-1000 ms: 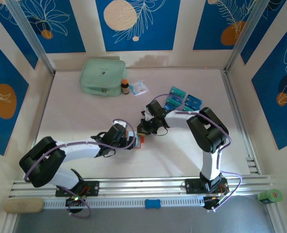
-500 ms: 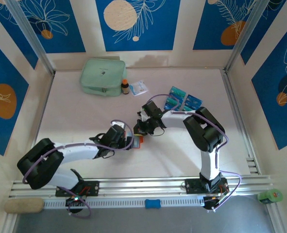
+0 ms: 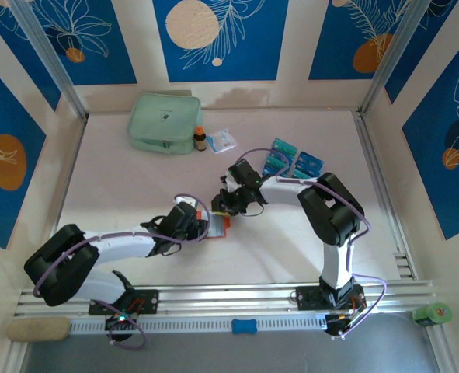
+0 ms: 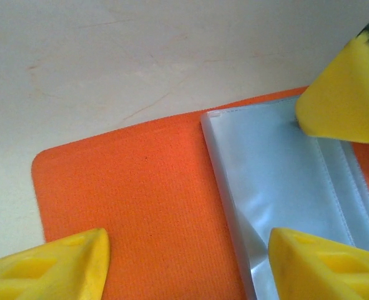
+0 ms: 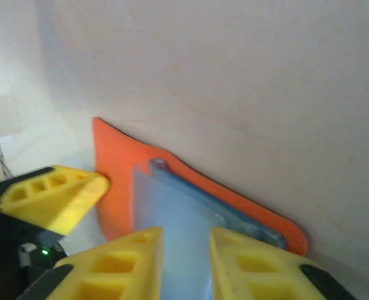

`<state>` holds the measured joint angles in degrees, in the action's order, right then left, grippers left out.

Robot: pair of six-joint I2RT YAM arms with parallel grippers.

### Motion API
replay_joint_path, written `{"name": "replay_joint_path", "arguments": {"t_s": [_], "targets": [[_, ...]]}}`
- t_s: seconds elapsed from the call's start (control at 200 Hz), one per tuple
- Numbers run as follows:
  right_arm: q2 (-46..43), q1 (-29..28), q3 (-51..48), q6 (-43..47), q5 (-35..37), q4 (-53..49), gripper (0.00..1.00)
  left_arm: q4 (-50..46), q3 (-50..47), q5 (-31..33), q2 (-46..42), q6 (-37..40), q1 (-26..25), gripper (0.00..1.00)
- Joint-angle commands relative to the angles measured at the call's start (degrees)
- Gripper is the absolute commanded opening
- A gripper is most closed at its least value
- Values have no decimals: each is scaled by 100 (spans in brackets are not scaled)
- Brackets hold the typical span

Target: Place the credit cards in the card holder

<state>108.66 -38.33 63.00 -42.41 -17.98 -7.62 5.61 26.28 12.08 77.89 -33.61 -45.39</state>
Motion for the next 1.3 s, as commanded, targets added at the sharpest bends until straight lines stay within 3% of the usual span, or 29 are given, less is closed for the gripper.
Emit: {"name": "replay_joint_path", "arguments": {"t_s": [0.0, 0.335, 0.9, 1.095, 1.29], "targets": [[-302, 45, -57, -82, 31, -101, 33, 35, -131, -74, -107, -39, 30, 64], [-62, 1, -235, -302, -48, 197, 38, 81, -185, -39, -199, -26, 31, 57], [142, -96, -1, -311, -359, 201, 38, 72, -176, -39, -246, 3, 34, 58], [8, -156, 172, -298, -473, 62, 38, -19, -125, -4, -416, 27, 30, 67], [-173, -252, 278, -378, -435, -81, 42, -288, -46, 127, -1001, -58, 43, 88]]}}
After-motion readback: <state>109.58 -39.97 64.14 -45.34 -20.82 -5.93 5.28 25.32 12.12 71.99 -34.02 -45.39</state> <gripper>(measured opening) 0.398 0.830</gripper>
